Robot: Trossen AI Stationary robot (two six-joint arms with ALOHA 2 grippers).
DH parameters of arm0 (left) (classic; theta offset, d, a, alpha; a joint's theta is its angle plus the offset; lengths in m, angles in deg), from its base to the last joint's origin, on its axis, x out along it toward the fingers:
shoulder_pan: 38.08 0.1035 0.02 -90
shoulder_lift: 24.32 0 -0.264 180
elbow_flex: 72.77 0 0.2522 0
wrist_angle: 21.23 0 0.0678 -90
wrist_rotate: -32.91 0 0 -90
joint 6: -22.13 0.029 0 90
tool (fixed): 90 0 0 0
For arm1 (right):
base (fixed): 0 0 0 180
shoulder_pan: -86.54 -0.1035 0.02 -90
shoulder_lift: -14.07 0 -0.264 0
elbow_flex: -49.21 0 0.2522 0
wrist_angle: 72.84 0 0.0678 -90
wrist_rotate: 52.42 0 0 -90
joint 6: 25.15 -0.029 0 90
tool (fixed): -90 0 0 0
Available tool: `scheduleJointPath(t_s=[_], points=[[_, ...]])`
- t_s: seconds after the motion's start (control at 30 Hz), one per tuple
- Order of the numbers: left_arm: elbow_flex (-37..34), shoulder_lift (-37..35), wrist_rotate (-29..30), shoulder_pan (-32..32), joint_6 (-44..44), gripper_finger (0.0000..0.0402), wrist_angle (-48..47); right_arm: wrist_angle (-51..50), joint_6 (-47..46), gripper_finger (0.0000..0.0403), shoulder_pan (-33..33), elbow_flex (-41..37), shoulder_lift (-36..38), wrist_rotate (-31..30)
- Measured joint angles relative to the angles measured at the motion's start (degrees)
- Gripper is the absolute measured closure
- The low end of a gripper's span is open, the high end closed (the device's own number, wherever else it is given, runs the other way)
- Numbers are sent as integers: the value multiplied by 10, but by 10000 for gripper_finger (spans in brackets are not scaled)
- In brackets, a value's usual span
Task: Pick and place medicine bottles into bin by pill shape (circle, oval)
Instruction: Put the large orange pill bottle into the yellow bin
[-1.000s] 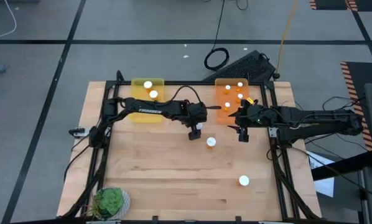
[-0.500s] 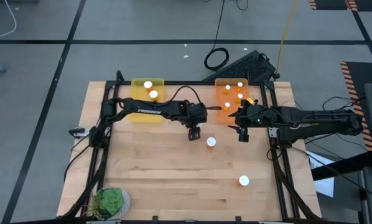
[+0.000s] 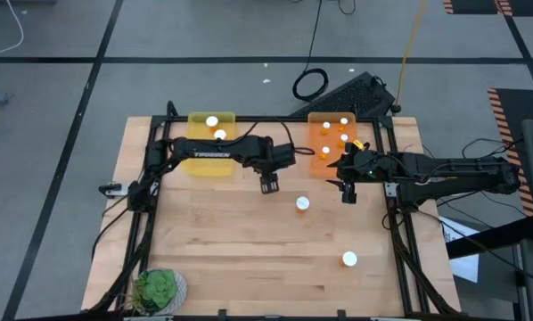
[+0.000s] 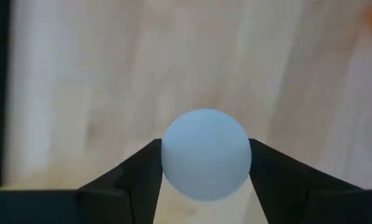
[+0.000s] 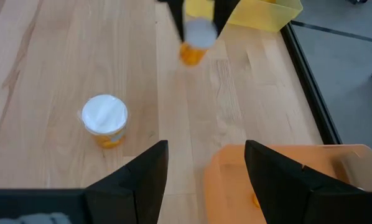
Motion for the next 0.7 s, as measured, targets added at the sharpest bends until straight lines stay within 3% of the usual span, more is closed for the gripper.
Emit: scheduleJointPath(t_s=[0.33, 0.7], points=[[84, -1, 70, 21, -39, 182, -160, -13, -4, 195, 0, 0, 0, 0], [56, -84, 124, 69, -67, 177, -246, -2, -11, 195, 0, -17, 1, 1]])
